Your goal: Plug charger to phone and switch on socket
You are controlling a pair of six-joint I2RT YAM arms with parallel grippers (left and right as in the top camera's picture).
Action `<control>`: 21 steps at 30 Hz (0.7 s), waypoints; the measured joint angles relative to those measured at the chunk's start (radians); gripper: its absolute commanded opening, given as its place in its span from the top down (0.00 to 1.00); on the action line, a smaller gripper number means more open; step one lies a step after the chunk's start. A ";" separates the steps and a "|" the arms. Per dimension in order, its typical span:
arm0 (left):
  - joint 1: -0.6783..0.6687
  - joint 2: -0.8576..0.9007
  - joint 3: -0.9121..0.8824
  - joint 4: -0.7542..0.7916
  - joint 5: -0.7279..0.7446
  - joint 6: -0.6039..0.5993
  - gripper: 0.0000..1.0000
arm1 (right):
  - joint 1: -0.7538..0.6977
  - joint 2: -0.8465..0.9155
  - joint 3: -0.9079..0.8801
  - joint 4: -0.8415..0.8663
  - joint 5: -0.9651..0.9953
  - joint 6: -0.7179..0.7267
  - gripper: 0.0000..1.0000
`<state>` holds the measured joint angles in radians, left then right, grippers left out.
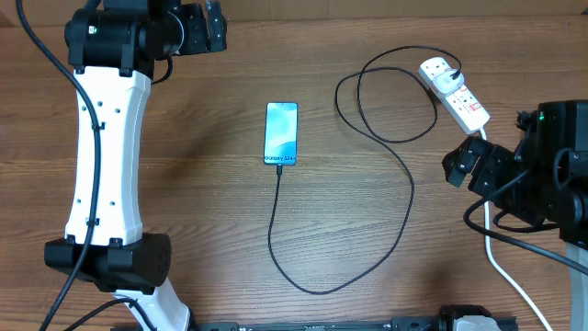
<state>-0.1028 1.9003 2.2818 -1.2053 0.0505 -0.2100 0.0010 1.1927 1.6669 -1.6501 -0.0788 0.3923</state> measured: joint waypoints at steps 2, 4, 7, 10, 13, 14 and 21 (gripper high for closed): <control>0.000 0.000 0.000 0.000 0.000 0.000 0.00 | 0.000 0.003 0.000 -0.004 0.000 0.000 0.00; 0.000 0.000 0.000 0.000 0.000 0.000 0.00 | 0.000 0.003 -0.001 -0.004 0.000 0.000 0.00; 0.000 0.000 0.000 0.000 0.000 0.000 0.00 | 0.000 0.002 -0.001 -0.005 0.000 0.000 0.00; 0.000 0.000 0.000 0.000 0.000 0.000 0.00 | 0.000 -0.012 -0.002 -0.003 0.000 0.000 0.00; 0.000 0.000 0.000 0.000 0.000 0.000 0.00 | 0.000 -0.046 -0.004 0.001 0.000 0.000 0.00; 0.000 0.000 0.000 0.000 0.000 0.000 0.00 | 0.000 -0.064 -0.005 0.003 0.000 0.000 0.00; 0.000 0.000 0.000 0.000 0.000 0.000 0.00 | 0.000 -0.200 -0.038 0.055 0.001 0.000 0.00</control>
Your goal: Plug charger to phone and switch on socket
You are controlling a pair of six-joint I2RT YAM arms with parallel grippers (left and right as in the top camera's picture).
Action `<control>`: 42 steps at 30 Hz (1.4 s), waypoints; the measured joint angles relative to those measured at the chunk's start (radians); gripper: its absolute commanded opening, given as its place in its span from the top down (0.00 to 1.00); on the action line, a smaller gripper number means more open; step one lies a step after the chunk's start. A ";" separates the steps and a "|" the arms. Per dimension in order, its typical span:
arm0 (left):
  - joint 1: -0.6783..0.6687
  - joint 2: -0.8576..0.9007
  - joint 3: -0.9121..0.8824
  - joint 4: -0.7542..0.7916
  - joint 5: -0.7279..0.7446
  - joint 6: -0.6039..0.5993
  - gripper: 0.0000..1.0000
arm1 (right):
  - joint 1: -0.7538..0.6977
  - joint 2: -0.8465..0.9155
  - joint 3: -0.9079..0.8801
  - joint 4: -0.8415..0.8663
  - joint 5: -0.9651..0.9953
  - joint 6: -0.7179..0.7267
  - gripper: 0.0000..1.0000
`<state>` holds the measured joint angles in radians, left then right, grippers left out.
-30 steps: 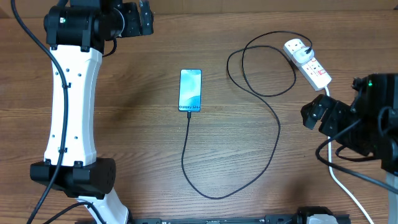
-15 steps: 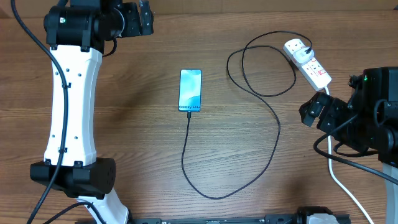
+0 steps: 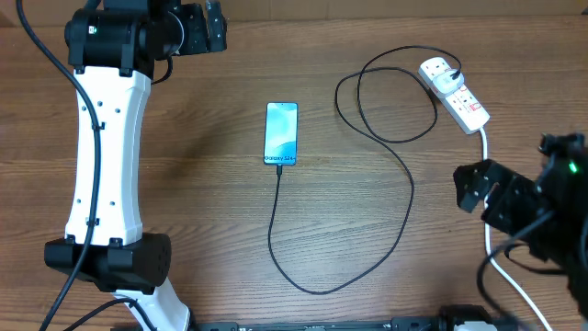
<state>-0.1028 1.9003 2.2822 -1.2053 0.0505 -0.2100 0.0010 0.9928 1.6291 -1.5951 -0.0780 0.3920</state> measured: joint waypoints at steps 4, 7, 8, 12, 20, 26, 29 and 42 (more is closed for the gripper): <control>0.000 0.000 0.000 0.000 0.000 0.000 0.00 | 0.000 -0.096 -0.102 0.087 0.000 0.000 0.00; 0.000 0.000 0.000 0.000 0.000 0.000 0.00 | 0.001 -0.186 -0.233 0.171 0.001 0.000 0.00; 0.000 0.000 0.000 0.000 0.000 0.000 0.00 | 0.001 -0.216 -0.277 0.200 0.001 0.000 0.00; 0.000 0.000 0.000 0.000 -0.003 0.000 0.00 | 0.001 -0.367 -0.466 0.340 0.001 -0.002 0.00; 0.000 0.000 0.000 0.000 -0.003 0.000 0.00 | 0.001 -0.676 -0.800 0.610 0.001 -0.060 0.00; 0.000 0.000 0.000 0.000 -0.003 0.000 0.00 | 0.001 -0.807 -0.980 0.750 0.015 -0.101 0.00; 0.000 0.000 0.000 0.000 -0.003 0.000 0.01 | 0.001 -0.858 -1.054 0.809 0.019 -0.114 0.00; 0.000 0.000 0.000 0.000 -0.003 0.000 0.00 | 0.000 -0.977 -1.275 1.028 0.026 -0.150 0.00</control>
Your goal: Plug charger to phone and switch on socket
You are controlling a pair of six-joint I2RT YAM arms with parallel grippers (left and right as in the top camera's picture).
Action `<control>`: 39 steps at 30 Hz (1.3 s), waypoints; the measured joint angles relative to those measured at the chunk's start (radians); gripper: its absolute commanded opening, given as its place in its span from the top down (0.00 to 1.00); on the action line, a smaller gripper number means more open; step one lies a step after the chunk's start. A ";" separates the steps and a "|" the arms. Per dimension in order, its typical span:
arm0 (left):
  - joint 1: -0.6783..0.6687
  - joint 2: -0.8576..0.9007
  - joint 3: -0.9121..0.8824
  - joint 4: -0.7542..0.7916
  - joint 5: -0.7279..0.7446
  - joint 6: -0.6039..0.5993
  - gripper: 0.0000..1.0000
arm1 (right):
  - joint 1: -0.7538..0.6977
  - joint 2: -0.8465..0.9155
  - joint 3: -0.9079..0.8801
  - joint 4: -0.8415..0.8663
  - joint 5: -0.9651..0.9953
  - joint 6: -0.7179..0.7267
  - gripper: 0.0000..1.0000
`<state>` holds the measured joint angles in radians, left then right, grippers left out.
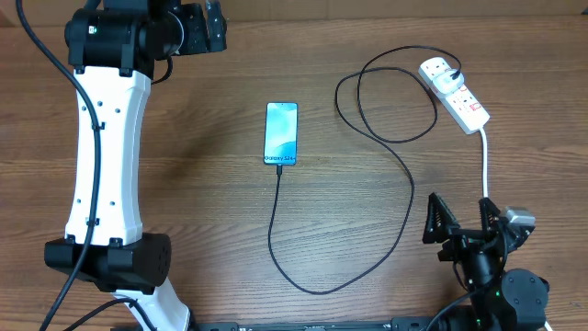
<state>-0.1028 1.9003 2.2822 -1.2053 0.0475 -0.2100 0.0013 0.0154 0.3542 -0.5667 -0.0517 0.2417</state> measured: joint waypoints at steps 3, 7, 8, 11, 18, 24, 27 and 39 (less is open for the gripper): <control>0.000 0.000 0.000 0.000 0.000 0.000 0.00 | 0.000 0.000 -0.029 0.050 0.000 -0.010 0.00; 0.000 0.000 0.000 0.000 0.000 0.000 0.00 | 0.009 -0.001 -0.069 0.127 0.000 -0.035 0.00; 0.000 0.000 0.000 0.000 0.000 0.000 0.00 | 0.014 -0.001 -0.079 0.144 0.000 -0.042 0.00; 0.000 0.000 0.000 0.000 0.000 0.000 0.01 | 0.026 -0.001 -0.117 0.214 0.000 -0.059 0.00; 0.000 0.000 0.000 0.000 0.000 0.000 0.00 | 0.027 -0.001 -0.238 0.381 0.000 -0.072 0.00; 0.000 0.000 0.000 0.000 0.000 0.000 0.00 | 0.027 -0.001 -0.303 0.467 0.000 -0.079 0.00; 0.000 0.000 0.000 0.000 0.000 0.000 0.01 | 0.028 -0.001 -0.328 0.523 0.001 -0.084 0.00; 0.000 0.000 0.000 0.000 0.000 0.000 0.00 | 0.032 -0.001 -0.336 0.482 0.005 -0.090 0.00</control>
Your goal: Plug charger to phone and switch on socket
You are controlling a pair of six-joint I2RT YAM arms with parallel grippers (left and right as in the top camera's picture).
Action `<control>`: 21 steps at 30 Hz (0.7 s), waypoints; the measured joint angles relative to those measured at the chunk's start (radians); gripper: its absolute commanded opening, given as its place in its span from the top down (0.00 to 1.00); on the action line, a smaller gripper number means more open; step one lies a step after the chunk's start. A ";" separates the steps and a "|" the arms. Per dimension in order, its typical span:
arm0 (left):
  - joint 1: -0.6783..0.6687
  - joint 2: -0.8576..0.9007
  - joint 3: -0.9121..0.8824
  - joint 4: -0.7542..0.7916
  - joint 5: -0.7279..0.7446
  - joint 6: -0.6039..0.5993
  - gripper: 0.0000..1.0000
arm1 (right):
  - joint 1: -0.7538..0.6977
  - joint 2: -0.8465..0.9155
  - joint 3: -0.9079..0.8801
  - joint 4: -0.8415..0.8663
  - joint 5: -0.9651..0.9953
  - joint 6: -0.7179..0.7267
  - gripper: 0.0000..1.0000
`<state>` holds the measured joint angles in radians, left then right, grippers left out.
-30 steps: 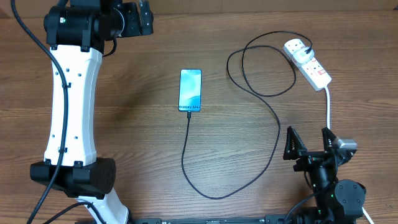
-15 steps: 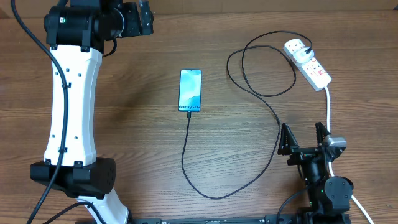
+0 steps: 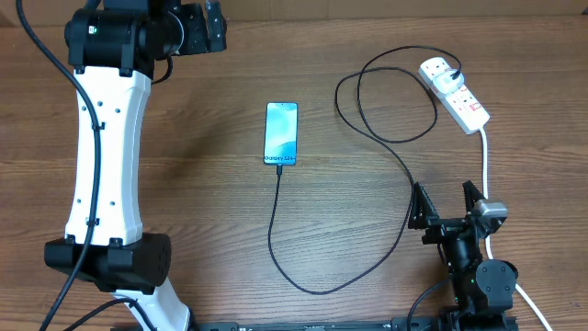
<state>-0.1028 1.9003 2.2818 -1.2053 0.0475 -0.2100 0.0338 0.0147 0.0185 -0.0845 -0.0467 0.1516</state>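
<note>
A phone (image 3: 282, 134) with a lit blue screen lies face up mid-table. A black charger cable (image 3: 404, 175) is plugged into its bottom edge and loops right and up to a white plug in the white socket strip (image 3: 456, 92) at the far right. My right gripper (image 3: 446, 204) stands open near the front right, fingers spread and pointing up the table, well below the strip and empty. My left gripper (image 3: 213, 28) is at the far left top, away from everything; its jaws are too small to read.
The left arm's white link (image 3: 101, 147) runs down the left side of the wooden table. The strip's white lead (image 3: 485, 165) runs down the right side past my right gripper. The cable loop lies just left of that gripper.
My right arm has drawn a little further left and toward the front edge, still open. Phone, cable, strip and left arm are unchanged.
My right gripper was close under the socket strip's lower end. It then stood lower at the right edge, then down at the front right with fingers spread, and now a little further left. The phone stayed plugged and lit throughout; the left arm never moved.
</note>
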 measured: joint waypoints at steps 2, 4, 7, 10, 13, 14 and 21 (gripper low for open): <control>0.000 0.000 0.000 0.000 0.000 0.000 0.00 | 0.000 0.000 0.000 0.000 -0.001 -0.019 0.00; 0.000 0.000 0.000 0.000 0.000 0.000 0.00 | 0.000 0.000 0.000 0.000 -0.001 -0.043 0.00; 0.000 0.000 0.000 0.000 0.000 0.000 0.00 | 0.000 0.000 0.000 0.001 -0.002 -0.079 0.00; 0.000 0.000 0.000 0.000 0.000 0.000 0.00 | 0.000 0.000 0.000 0.000 -0.002 -0.125 0.00; 0.000 0.000 0.000 0.000 0.000 0.000 0.00 | 0.000 0.000 0.000 -0.001 -0.001 -0.155 0.00; 0.000 0.000 0.000 0.000 0.000 0.000 0.00 | 0.000 0.000 0.000 -0.001 -0.001 -0.164 0.00; 0.000 0.000 0.000 0.000 0.000 0.000 0.00 | 0.000 0.000 0.000 -0.006 0.012 -0.192 0.00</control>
<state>-0.1028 1.9003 2.2818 -1.2053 0.0475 -0.2100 0.0338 0.0147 0.0185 -0.0902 -0.0345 -0.0399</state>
